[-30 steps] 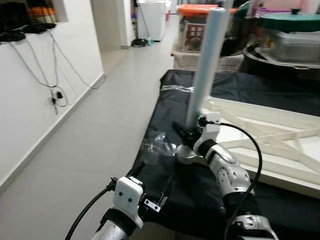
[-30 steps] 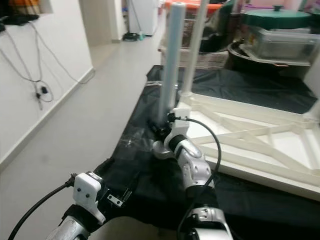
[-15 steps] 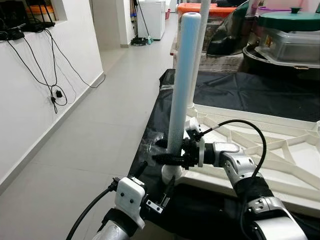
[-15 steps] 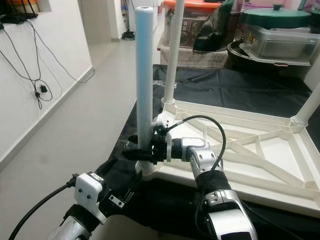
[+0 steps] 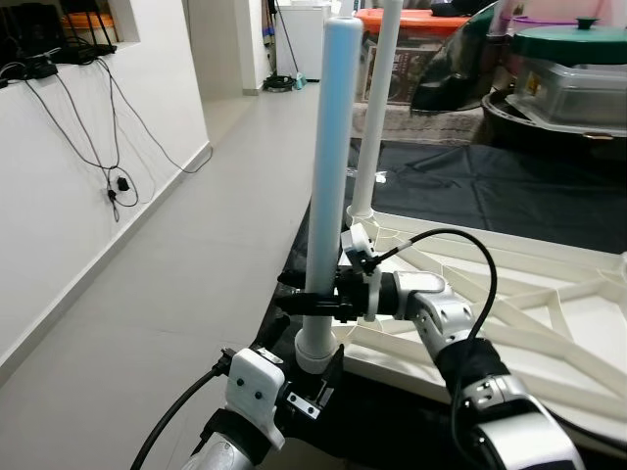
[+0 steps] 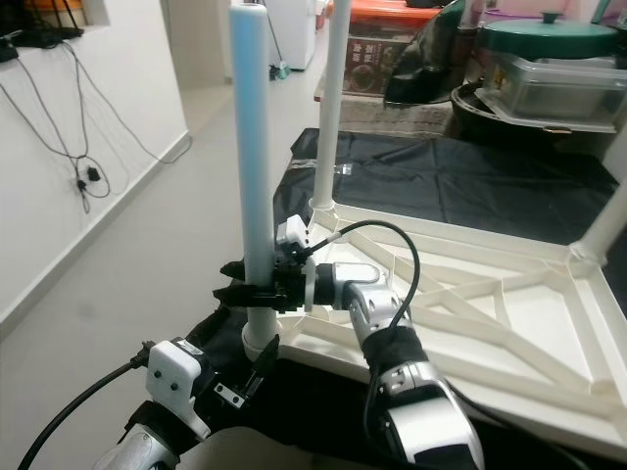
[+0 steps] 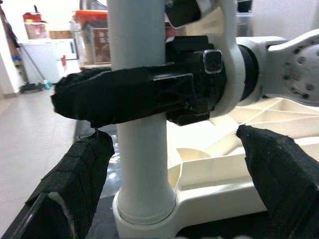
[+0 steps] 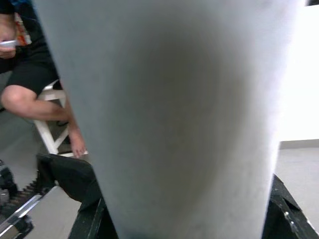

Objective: Building children table

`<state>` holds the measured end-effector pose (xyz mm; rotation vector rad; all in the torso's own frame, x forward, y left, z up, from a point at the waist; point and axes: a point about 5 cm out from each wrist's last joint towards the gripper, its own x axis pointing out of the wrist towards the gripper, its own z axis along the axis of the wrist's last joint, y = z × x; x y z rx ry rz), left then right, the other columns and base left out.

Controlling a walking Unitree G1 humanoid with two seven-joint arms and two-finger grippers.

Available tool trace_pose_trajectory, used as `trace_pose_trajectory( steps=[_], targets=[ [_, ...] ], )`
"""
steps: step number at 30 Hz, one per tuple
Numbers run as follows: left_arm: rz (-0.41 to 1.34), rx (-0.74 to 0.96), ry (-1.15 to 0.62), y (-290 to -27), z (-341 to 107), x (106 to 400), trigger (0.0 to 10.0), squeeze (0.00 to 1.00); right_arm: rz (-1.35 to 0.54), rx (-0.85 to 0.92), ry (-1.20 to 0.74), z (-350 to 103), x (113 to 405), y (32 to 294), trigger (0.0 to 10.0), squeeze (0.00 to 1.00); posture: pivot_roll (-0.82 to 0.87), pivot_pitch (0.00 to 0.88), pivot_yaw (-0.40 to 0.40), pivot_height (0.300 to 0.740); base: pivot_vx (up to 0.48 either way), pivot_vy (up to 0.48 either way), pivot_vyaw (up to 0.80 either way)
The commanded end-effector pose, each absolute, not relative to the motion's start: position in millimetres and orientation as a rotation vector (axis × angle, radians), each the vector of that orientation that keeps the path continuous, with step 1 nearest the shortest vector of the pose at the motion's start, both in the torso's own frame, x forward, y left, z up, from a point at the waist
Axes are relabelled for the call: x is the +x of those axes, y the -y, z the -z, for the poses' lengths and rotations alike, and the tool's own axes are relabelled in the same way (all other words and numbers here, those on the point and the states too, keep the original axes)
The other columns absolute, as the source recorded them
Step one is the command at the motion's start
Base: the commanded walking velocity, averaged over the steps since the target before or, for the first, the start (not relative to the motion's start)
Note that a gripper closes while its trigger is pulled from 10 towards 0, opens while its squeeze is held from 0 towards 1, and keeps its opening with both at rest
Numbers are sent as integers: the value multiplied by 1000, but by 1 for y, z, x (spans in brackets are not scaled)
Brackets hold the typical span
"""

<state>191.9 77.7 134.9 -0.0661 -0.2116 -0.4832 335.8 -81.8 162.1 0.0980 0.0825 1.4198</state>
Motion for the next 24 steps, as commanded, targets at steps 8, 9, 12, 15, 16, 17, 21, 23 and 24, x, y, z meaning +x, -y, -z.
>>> trace_pose_trajectory(
  steps=[8, 9, 12, 15, 16, 17, 21, 23, 24],
  targets=[
    [470, -69, 196, -80, -132, 192, 10000, 0, -472, -13, -123, -148, 368, 110, 0, 0, 92, 0, -26, 740, 0, 0, 0],
    [470, -70, 195, -81, -132, 192, 10000, 0, -238, -37, -120, -147, 369, 127, 0, 0, 89, 0, -23, 740, 0, 0, 0],
    [470, -69, 193, -82, -132, 191, 10000, 0, 49, -5, -117, -145, 356, 144, 0, 0, 91, 0, -20, 740, 0, 0, 0],
    [469, -68, 192, -82, -132, 191, 10000, 0, 164, 6, -118, -143, 347, 146, 0, 0, 98, 0, -25, 740, 0, 0, 0],
    [469, -68, 192, -82, -132, 191, 10000, 0, 164, 6, -118, -143, 347, 146, 0, 0, 98, 0, -25, 740, 0, 0, 0],
    [468, -68, 191, -82, -132, 191, 10000, 0, 181, -4, -115, -143, 346, 146, 0, 0, 98, 0, -25, 740, 0, 0, 0],
    [468, -67, 190, -81, -132, 192, 10000, 0, 199, -17, -119, -144, 348, 142, 10000, 0, 98, 0, -25, 740, 0, 0, 0],
    [467, -67, 188, -81, -132, 192, 10000, 0, 126, 14, -41, -153, 354, 131, 10000, 1000, 97, 0, -24, 740, 0, 0, 0],
    [467, -67, 188, -81, -132, 192, 10000, 0, 126, 14, -41, -153, 354, 131, 10000, 1000, 97, 0, -24, 740, 0, 0, 0]
  ],
)
